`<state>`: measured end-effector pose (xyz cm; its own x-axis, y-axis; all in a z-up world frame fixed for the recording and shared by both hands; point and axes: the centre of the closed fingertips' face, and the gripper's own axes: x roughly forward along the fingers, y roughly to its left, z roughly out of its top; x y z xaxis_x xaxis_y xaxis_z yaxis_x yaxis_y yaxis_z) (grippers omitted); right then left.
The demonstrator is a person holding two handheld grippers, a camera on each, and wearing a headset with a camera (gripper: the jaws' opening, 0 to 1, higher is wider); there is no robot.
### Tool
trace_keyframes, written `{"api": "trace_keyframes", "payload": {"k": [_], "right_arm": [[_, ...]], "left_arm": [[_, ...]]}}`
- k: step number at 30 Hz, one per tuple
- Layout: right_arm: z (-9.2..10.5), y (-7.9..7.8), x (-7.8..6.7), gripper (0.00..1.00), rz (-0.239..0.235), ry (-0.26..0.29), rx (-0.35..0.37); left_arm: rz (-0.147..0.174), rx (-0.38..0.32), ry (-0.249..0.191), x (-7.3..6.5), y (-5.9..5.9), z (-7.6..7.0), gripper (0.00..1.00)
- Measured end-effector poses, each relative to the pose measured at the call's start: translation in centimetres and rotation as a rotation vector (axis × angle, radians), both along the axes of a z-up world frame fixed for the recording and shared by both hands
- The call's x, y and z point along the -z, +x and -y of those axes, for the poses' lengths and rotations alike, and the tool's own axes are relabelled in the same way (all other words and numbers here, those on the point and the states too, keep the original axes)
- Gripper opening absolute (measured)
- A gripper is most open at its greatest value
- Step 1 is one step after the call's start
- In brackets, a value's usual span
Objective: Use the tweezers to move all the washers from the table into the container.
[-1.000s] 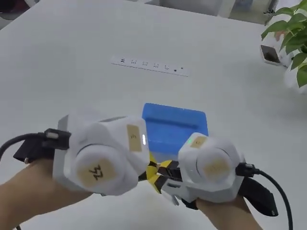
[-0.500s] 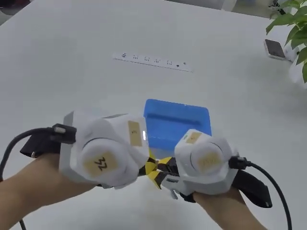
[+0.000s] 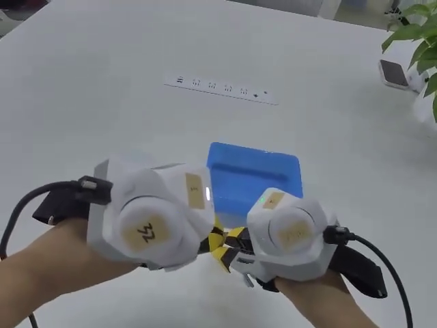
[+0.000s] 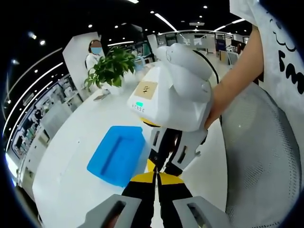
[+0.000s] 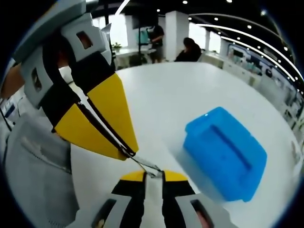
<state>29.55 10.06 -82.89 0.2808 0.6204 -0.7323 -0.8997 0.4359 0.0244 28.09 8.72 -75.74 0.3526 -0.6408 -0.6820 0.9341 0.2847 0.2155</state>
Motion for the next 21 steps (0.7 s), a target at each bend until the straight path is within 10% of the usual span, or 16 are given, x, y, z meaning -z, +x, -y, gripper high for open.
{"api": "trace_keyframes", "payload": {"k": [12, 21], "right_arm": [[-0.4, -0.4, -1.4, 0.05, 0.240, -0.157, -0.204], [-0.5, -0.6, -0.9, 0.03, 0.251, -0.193, -0.255]], "left_arm": [[-0.005, -0.027, -0.015, 0.1, 0.2, 0.3, 0.00], [-0.091, -0.308, -0.150, 0.4, -0.8, -2.7, 0.05]]}}
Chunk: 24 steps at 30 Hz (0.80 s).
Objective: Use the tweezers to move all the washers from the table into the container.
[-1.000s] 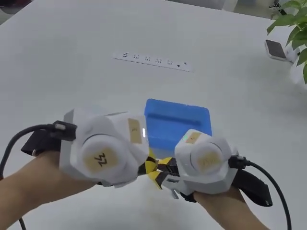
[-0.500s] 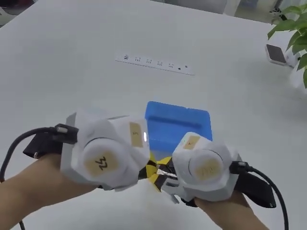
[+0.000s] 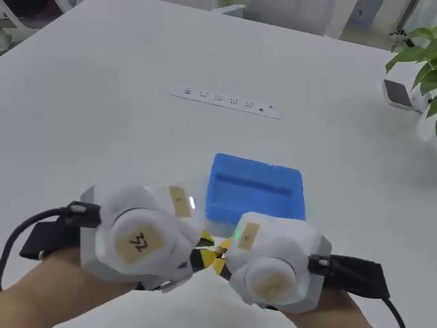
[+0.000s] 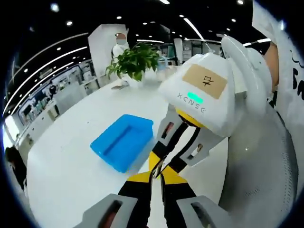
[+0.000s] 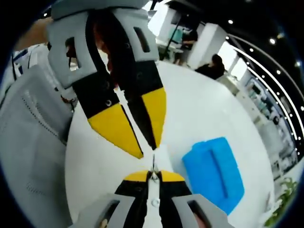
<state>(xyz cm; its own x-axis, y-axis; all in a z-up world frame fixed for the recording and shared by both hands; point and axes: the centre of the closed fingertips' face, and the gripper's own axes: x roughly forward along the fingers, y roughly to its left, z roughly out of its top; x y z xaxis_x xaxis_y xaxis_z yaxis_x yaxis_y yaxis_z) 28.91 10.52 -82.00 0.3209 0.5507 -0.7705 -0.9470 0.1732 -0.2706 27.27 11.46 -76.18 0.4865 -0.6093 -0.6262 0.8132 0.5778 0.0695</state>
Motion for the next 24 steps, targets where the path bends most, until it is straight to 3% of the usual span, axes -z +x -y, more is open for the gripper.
{"api": "trace_keyframes", "payload": {"k": [2, 7, 11, 12, 13, 17, 19, 22, 24], "right_arm": [[0.1, 0.1, -0.1, 0.03, -0.005, 0.002, 0.004], [0.4, 0.8, -0.2, 0.04, -0.043, 0.027, 0.043], [0.5, 1.0, -0.3, 0.04, -0.087, 0.057, 0.073], [0.6, 1.1, -0.3, 0.04, -0.099, 0.066, 0.083], [0.6, 1.1, -0.4, 0.04, -0.106, 0.070, 0.088], [0.7, 1.2, -0.3, 0.04, -0.135, 0.085, 0.102], [0.6, 1.1, -0.4, 0.04, -0.168, 0.101, 0.118], [0.6, 1.5, -0.3, 0.04, -0.186, 0.114, 0.134], [0.7, 1.8, -0.2, 0.04, -0.193, 0.121, 0.144]], "left_arm": [[-0.022, -0.056, -0.023, -0.1, -0.6, -1.0, 0.05], [-0.037, -0.238, -0.043, -0.2, -3.0, -4.1, 0.15], [-0.005, -0.380, -0.087, -0.6, -4.1, -5.2, 0.25], [0.025, -0.403, -0.093, -0.8, -4.2, -5.2, 0.26], [0.034, -0.424, -0.094, -0.8, -4.3, -5.3, 0.28], [0.078, -0.481, -0.038, -0.2, -4.1, -5.7, 0.42], [0.096, -0.504, -0.031, -0.2, -3.9, -6.0, 0.50], [0.111, -0.576, -0.012, 0.5, -3.4, -7.4, 0.53], [0.095, -0.588, 0.002, 0.6, -3.5, -7.7, 0.54]]}}
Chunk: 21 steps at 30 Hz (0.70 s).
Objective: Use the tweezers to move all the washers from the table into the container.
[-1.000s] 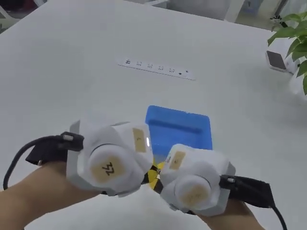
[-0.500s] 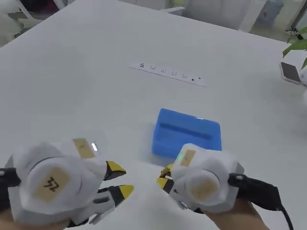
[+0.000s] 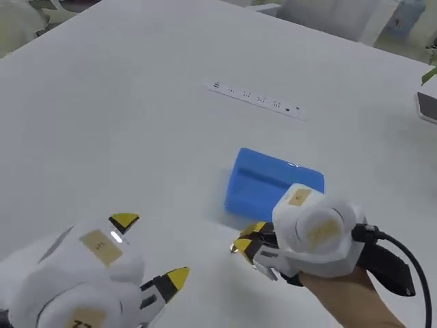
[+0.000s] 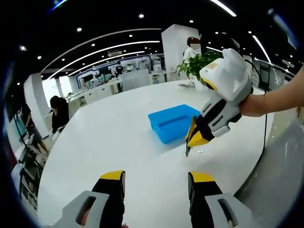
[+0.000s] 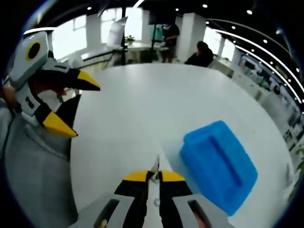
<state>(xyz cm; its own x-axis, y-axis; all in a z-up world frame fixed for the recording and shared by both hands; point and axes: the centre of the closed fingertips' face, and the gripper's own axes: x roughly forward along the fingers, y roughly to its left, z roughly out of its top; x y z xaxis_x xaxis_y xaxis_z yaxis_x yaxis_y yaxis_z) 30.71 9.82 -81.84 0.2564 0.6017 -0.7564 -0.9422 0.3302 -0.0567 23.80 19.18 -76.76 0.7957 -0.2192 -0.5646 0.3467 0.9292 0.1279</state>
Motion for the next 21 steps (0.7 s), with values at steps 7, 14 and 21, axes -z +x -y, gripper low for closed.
{"api": "trace_keyframes", "payload": {"k": [7, 14, 21], "right_arm": [[-0.1, 0.2, 0.2, 0.03, -0.034, 0.010, 0.003], [0.8, 0.2, -1.1, 0.03, -0.055, 0.060, 0.074], [1.5, 1.1, -4.6, 0.03, -0.046, 0.152, 0.149]], "left_arm": [[0.016, 0.007, -0.023, -0.1, 0.1, 0.3, 0.65], [0.007, 0.005, -0.022, 0.2, 0.1, 0.3, 0.69], [0.017, 0.006, -0.002, 0.2, 0.2, 0.2, 0.74]]}}
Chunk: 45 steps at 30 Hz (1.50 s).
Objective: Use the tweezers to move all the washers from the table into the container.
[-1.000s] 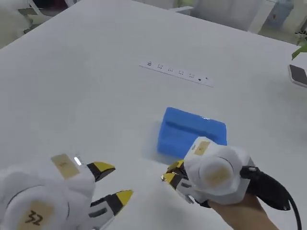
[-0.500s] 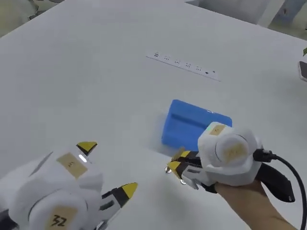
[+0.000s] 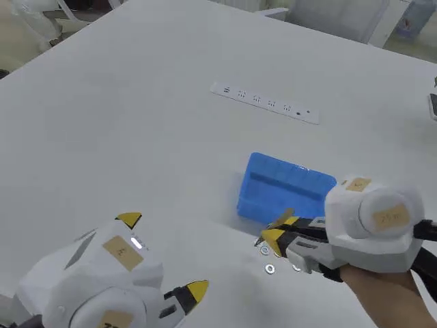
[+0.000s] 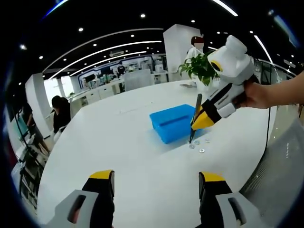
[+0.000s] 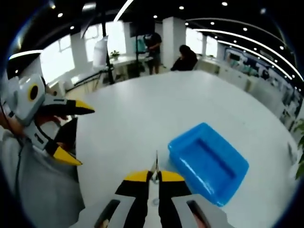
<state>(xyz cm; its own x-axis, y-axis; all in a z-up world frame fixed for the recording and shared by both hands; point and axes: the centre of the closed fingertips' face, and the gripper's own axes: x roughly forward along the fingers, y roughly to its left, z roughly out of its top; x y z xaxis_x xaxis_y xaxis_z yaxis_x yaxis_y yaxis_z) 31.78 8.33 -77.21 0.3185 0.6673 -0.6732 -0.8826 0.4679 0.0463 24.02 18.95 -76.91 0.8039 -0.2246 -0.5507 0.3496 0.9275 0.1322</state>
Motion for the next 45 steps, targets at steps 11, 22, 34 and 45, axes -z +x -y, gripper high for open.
{"api": "trace_keyframes", "payload": {"k": [11, 22, 34, 45], "right_arm": [[0.1, 3.8, -4.0, 0.03, 0.069, 0.075, 0.078], [-1.0, 7.6, -3.9, 0.03, 0.107, 0.098, 0.155], [-2.3, 9.3, 0.5, 0.03, 0.005, 0.106, 0.187], [-3.1, 9.2, 3.6, 0.03, -0.050, 0.075, 0.179]], "left_arm": [[-0.007, 0.005, 0.013, 0.2, 0.0, 0.0, 0.76], [0.004, -0.011, 0.010, 0.0, 0.1, -0.4, 0.78], [0.021, -0.005, -0.001, -0.3, 0.2, 0.0, 0.88], [0.010, -0.024, -0.011, 0.0, 0.3, -0.1, 0.94]]}}
